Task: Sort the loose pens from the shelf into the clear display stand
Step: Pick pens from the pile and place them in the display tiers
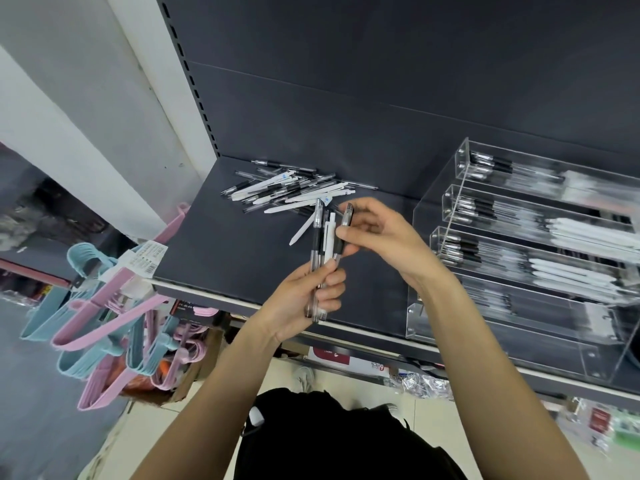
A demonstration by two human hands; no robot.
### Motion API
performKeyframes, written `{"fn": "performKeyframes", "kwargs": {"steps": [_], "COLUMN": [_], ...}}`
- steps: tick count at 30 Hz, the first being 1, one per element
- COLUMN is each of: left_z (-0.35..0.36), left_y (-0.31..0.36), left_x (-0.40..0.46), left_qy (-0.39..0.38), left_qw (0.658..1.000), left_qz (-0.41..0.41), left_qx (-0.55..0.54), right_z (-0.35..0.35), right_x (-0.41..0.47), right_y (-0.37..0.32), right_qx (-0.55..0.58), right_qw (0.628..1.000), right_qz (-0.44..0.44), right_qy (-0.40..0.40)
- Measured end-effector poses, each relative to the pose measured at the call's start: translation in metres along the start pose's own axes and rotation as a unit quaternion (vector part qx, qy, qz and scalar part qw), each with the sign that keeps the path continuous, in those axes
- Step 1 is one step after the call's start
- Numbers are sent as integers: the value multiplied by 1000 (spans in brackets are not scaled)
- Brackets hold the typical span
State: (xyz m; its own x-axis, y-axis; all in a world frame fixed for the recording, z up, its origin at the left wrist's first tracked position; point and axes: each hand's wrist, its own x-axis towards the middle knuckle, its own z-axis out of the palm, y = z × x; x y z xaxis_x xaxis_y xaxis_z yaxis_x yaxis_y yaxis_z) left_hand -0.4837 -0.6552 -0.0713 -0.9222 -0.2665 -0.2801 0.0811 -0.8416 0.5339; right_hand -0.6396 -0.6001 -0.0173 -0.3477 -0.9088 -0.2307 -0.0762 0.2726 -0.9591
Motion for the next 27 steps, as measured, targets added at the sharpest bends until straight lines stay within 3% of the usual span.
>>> {"fn": "performKeyframes", "kwargs": {"steps": [5,8,10,12,14,17,21,25,27], "left_z": [-12,-17,-19,-22,-25,-28,-22,-14,-9], "left_y": [-2,-4,-5,-8,-11,-11,0,8,8], "left_x": [-16,-23,-28,-31,-34,-35,-27,-16,-10], "left_qy": [-36,-38,-31,-22,2,53,131,129,134], "left_qw": [999,999,999,999,999,989,969,962,962], "left_qz": [0,8,8,10,26,81,152,185,188], "left_qx": [-9,-12,-8,-21,-45,-116,-143,-152,-149], "right_z": [8,13,20,24,21,22,52,78,84], "right_x": [17,28,35,39,39,25,-5,-27,-32], "right_y": [-16,-23,-30,-41,-51,-52,-22,16,28], "right_qx": [-125,-115,-56,37,129,163,174,168,103], "right_qw": [990,989,997,999,981,952,947,953,960], "right_qz": [-2,15,13,-4,-58,-133,-145,-148,-150], "right_qy": [-66,-90,-58,29,130,224,229,204,215]}}
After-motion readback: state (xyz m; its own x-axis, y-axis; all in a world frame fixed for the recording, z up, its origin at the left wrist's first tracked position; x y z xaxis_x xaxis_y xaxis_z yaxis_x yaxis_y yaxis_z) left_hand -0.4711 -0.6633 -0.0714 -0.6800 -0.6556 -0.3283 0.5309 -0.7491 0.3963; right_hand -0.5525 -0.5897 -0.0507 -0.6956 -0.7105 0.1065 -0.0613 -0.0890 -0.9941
